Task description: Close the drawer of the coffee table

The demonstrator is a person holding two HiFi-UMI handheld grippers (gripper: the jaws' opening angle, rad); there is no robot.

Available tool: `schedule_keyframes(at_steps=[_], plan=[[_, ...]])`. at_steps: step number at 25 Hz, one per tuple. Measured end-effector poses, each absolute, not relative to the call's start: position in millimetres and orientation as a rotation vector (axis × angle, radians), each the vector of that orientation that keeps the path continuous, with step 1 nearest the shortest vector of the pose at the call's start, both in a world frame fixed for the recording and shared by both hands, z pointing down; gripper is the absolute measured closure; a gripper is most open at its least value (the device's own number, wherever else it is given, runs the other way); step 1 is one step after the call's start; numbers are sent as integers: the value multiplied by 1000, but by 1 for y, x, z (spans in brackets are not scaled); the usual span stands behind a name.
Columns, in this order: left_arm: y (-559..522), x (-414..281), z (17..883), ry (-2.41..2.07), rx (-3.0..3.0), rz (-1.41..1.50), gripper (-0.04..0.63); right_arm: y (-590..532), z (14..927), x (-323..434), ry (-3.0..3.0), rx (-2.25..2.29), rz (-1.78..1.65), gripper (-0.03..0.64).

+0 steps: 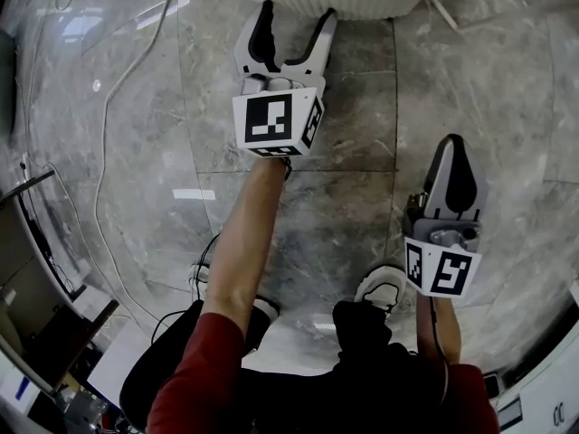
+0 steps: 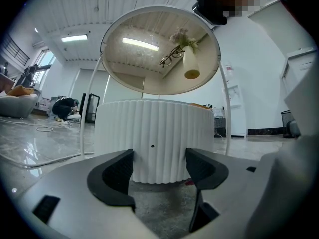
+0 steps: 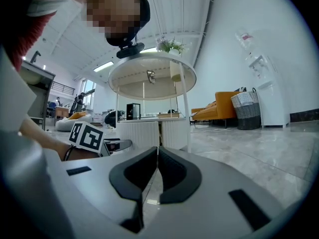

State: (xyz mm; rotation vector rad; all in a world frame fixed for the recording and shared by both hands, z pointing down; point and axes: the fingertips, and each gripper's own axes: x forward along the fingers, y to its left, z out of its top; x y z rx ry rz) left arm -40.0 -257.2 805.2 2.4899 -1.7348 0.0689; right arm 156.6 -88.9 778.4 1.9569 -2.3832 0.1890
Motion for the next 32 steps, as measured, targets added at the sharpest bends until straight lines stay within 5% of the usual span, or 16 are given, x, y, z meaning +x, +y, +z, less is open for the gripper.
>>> schedule_keyframes(at_steps=[32], plan=[[-208, -47, 816, -1712, 2429, 132, 247, -92, 772, 146, -2396, 1923, 146, 592]])
